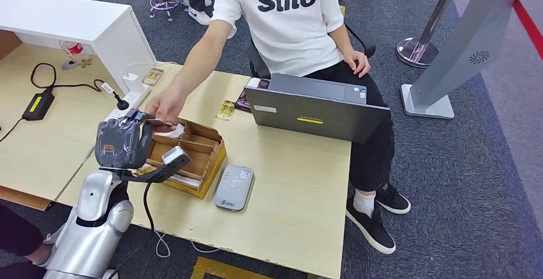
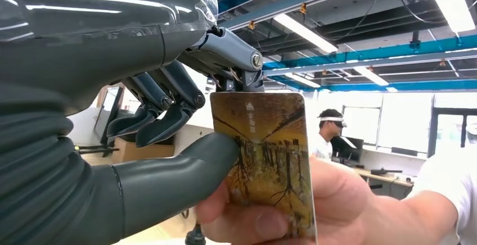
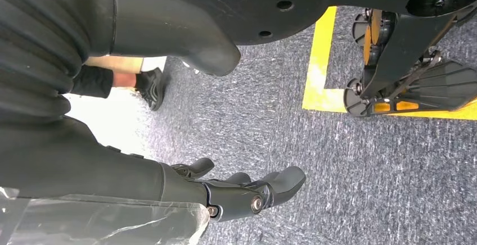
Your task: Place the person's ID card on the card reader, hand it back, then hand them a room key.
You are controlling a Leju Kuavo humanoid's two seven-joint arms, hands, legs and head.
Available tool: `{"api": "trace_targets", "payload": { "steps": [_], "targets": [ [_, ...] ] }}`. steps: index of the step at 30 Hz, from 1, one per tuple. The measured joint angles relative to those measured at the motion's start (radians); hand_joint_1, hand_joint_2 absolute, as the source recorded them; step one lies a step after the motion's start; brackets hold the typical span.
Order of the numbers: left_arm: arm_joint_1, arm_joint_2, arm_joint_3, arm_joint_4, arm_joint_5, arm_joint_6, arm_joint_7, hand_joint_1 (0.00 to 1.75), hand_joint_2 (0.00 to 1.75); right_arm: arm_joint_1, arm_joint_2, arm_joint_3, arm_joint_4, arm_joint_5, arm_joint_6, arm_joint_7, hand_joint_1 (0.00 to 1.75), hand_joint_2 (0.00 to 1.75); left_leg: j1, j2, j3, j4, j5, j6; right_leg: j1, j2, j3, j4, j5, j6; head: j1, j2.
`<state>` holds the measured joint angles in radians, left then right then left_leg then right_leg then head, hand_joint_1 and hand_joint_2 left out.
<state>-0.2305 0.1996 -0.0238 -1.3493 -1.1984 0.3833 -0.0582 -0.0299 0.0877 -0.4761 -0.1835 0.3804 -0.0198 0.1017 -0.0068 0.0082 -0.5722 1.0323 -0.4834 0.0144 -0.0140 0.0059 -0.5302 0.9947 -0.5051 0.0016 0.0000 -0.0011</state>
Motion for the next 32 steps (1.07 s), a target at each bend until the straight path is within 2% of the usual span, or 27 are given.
{"api": "trace_targets", "payload": {
  "steps": [4, 5, 8, 9, 12, 14, 15, 17, 20, 22, 25, 28, 31, 32],
  "targets": [
    [0.0, 0.001, 0.004, 0.0, 0.011, -0.006, -0.002, 1.75, 1.75, 0.0, 0.0, -0.001, 0.0, 0.0, 0.0, 0.002, 0.0, 1.75, 0.0, 0.0, 0.0, 0.0, 0.0, 0.0, 0.0, 0.0, 0.0, 0.0, 0.0, 0.0, 0.0, 0.0],
    [0.0, 0.001, 0.005, 0.0, 0.011, -0.006, -0.002, 1.36, 1.75, 0.0, 0.0, -0.001, 0.0, 0.0, 0.0, 0.002, 0.0, 1.75, 0.0, 0.0, 0.0, 0.0, 0.0, 0.0, 0.0, 0.0, 0.0, 0.0, 0.0, 0.0, 0.0, 0.0],
    [0.0, 0.001, 0.005, 0.0, 0.013, -0.006, -0.005, 0.05, 1.75, 0.0, 0.0, -0.002, 0.0, 0.0, 0.0, 0.002, 0.0, 1.75, 0.0, 0.0, 0.0, 0.0, 0.0, 0.0, 0.0, 0.0, 0.0, 0.0, 0.0, 0.0, 0.0, 0.0],
    [0.001, 0.001, 0.005, 0.0, 0.017, -0.006, -0.007, 0.0, 1.75, 0.0, 0.0, -0.002, 0.0, 0.0, 0.0, 0.002, 0.0, 1.75, 0.0, 0.0, -0.001, 0.0, 0.0, 0.0, 0.0, 0.0, 0.0, 0.0, 0.0, 0.0, 0.0, 0.0],
    [0.017, -0.001, 0.009, -0.009, 0.053, 0.014, -0.03, 0.0, 1.75, -0.001, 0.001, -0.004, 0.0, 0.002, 0.0, 0.002, 0.0, 1.75, 0.0, 0.0, -0.001, 0.0, 0.0, 0.0, 0.0, 0.0, -0.001, 0.0, 0.0, 0.0, 0.0, 0.0],
    [0.056, -0.013, 0.02, -0.041, 0.111, 0.08, -0.073, 0.0, 1.75, -0.001, 0.002, -0.009, 0.0, 0.0, -0.002, 0.002, 0.0, 1.75, 0.0, 0.002, -0.002, 0.0, -0.001, -0.001, 0.0, 0.002, -0.001, 0.0, 0.0, 0.0, 0.0, 0.0],
    [0.088, -0.026, 0.028, -0.071, 0.159, 0.133, -0.118, 0.0, 1.75, 0.0, 0.004, -0.013, 0.0, -0.002, -0.006, 0.002, 0.0, 1.75, 0.0, 0.003, -0.002, 0.0, -0.001, -0.001, 0.0, 0.003, -0.002, 0.0, 0.0, 0.0, 0.0, 0.0],
    [0.174, -0.081, 0.058, -0.165, 0.294, 0.239, -0.272, 0.0, 1.75, 0.001, 0.009, -0.023, 0.0, -0.01, -0.016, 0.003, 0.0, 1.75, -0.001, 0.004, -0.002, 0.0, -0.002, 0.0, -0.001, 0.004, -0.003, 0.0, 0.0, 0.0, 0.0, 0.0],
    [0.344, -0.219, 0.147, -0.353, 0.593, 0.295, -0.546, 0.0, 1.75, 0.003, 0.02, -0.043, 0.001, -0.023, -0.037, 0.013, 0.0, 1.75, -0.001, 0.006, -0.002, 0.0, -0.005, 0.002, -0.001, 0.006, -0.003, -0.001, -0.002, 0.001, 0.002, 0.0],
    [0.453, -0.311, 0.228, -0.459, 0.843, 0.247, -0.624, 0.0, 1.75, 0.005, 0.03, -0.058, 0.001, -0.032, -0.055, 0.029, 0.0, 1.75, -0.001, 0.008, -0.001, 0.0, -0.007, 0.003, -0.002, 0.008, -0.003, -0.002, -0.003, 0.002, 0.004, 0.0],
    [0.536, -0.404, 0.387, -0.497, 1.18, 0.042, -0.625, 0.0, 1.75, 0.011, 0.042, -0.074, 0.003, -0.029, -0.079, 0.058, 0.0, 1.75, -0.001, 0.004, -0.001, 0.0, -0.008, 0.003, -0.001, 0.003, -0.003, -0.003, -0.005, 0.003, 0.003, 0.0],
    [0.533, -0.463, 0.585, -0.414, 1.39, -0.165, -0.602, 0.0, 1.75, 0.013, 0.048, -0.079, 0.004, -0.009, -0.088, 0.068, 0.0, 1.75, -0.001, 0.002, -0.001, -0.001, -0.007, 0.002, -0.001, 0.0, -0.003, -0.002, -0.006, 0.001, 0.003, 0.0],
    [0.471, -0.491, 0.776, -0.23, 1.454, -0.26, -0.553, 0.0, 1.75, 0.013, 0.05, -0.079, 0.004, 0.017, -0.084, 0.048, 0.0, 1.75, -0.001, 0.0, 0.0, -0.001, -0.005, 0.001, -0.001, -0.001, -0.001, -0.001, -0.005, 0.001, 0.001, 0.0],
    [0.456, -0.494, 0.811, -0.19, 1.455, -0.273, -0.545, 0.0, 1.75, 0.013, 0.05, -0.079, 0.004, 0.022, -0.083, 0.042, 0.0, 1.75, -0.001, 0.0, 0.0, -0.001, -0.005, 0.001, -0.001, -0.001, 0.0, -0.001, -0.005, 0.001, 0.001, 0.0]
  ]
}}
